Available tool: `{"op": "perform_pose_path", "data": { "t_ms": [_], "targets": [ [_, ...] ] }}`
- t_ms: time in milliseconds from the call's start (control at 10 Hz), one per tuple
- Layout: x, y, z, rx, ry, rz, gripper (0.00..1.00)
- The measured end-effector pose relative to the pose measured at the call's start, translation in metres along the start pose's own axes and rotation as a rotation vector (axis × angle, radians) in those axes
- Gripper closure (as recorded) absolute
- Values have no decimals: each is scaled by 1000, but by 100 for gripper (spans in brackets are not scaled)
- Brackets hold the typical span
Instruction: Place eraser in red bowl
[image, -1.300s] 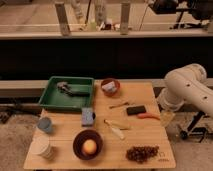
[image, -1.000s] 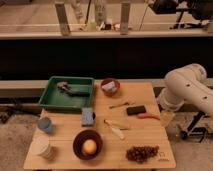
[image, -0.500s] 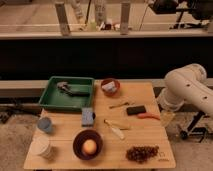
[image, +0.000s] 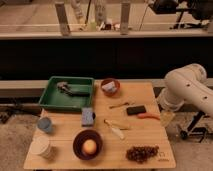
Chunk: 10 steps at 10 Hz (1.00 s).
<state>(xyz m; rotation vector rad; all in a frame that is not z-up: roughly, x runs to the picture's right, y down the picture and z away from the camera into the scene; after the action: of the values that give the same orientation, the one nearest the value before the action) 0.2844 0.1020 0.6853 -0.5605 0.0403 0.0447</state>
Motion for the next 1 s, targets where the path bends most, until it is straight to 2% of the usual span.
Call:
{"op": "perform_pose_path", "data": {
  "t_ms": [200, 400, 700, 1000],
  "targets": [
    [-9, -4, 7, -5, 1, -27, 20],
    [-28, -11, 14, -6, 2, -69, 20],
    [-28, -16, 30, -15, -5, -92, 20],
    [-37, -23, 43, -17, -19, -118, 20]
  ]
}}
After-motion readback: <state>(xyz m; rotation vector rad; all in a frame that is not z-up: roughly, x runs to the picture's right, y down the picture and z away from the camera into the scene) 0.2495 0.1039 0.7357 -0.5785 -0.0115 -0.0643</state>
